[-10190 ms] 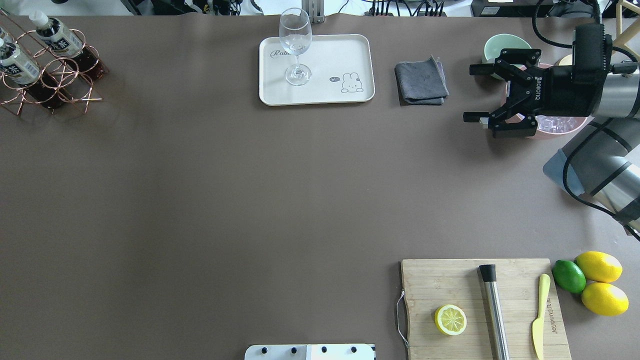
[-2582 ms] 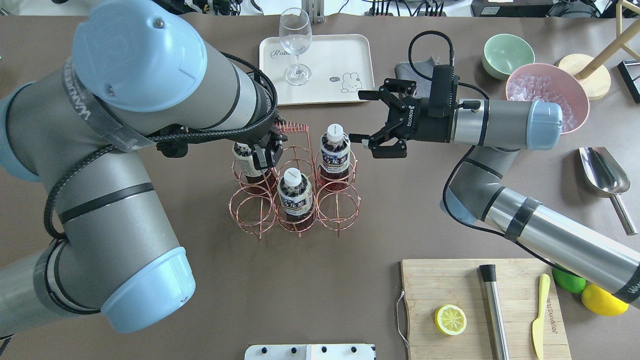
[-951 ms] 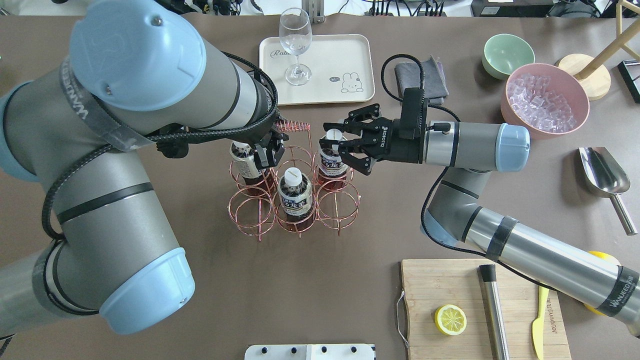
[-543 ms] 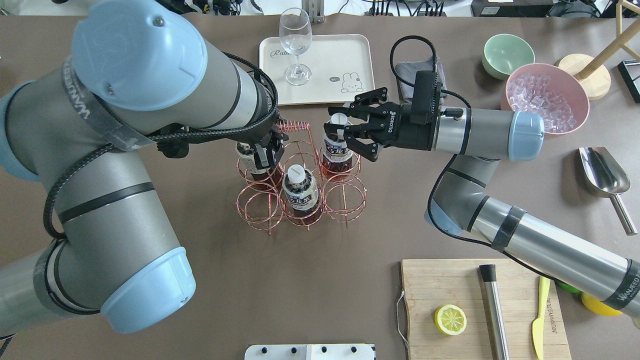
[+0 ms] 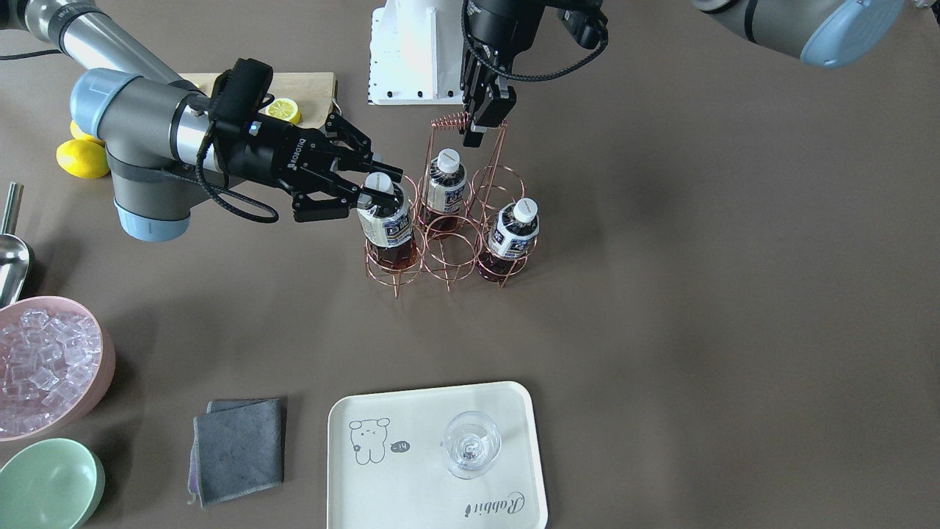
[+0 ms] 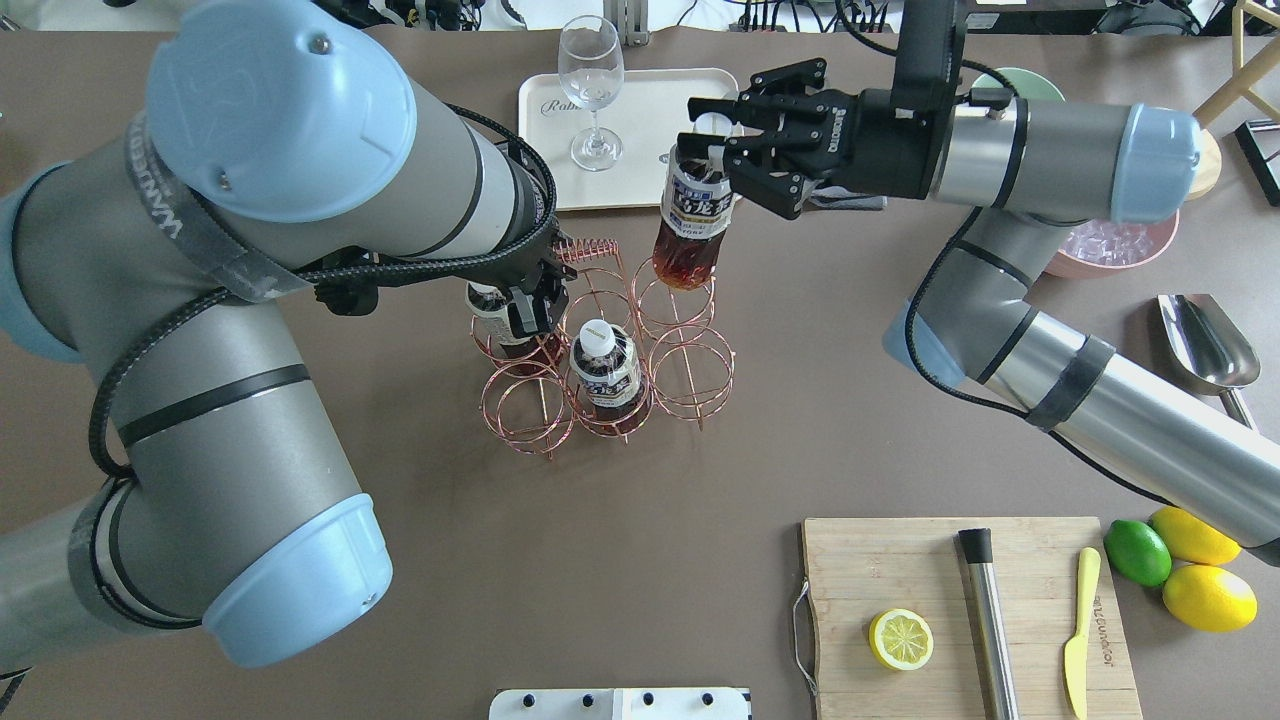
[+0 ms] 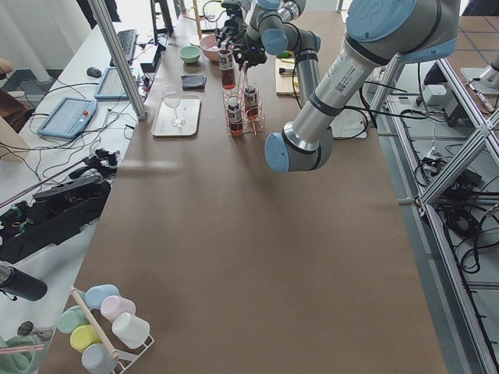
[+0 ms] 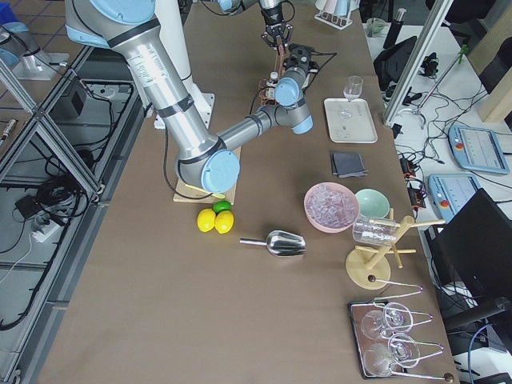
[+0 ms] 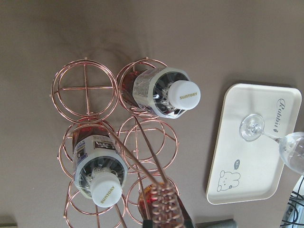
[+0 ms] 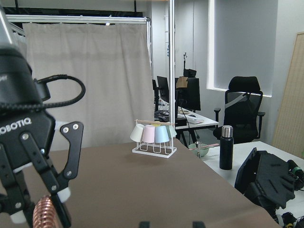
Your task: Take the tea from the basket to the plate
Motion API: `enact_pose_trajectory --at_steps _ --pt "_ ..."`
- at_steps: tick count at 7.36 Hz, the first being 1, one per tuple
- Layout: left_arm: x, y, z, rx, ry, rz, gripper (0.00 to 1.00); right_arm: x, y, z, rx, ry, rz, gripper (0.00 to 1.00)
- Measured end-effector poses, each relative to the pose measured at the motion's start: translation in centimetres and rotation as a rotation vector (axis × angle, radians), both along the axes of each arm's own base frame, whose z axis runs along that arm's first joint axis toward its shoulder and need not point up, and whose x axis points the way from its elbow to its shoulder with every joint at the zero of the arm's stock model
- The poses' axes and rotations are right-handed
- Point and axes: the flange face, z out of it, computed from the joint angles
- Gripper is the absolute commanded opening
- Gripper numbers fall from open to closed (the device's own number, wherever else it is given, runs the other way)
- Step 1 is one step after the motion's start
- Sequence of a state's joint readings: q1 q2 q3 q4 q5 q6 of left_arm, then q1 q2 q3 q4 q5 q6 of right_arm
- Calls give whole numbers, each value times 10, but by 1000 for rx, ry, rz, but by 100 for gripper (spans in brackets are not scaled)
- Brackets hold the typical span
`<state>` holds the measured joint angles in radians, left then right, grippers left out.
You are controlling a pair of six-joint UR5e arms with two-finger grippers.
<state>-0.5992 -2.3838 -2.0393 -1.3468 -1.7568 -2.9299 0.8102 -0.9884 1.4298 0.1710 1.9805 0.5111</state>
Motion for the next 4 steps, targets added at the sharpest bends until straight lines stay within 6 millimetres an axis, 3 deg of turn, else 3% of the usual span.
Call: enact_pose_trajectory --at_steps 3,4 --pt "0 1 0 1 1 1 0 89 -55 -18 -86 22 123 0" --pt "-1 1 -1 1 1 1 0 105 -77 -16 -117 38 171 0"
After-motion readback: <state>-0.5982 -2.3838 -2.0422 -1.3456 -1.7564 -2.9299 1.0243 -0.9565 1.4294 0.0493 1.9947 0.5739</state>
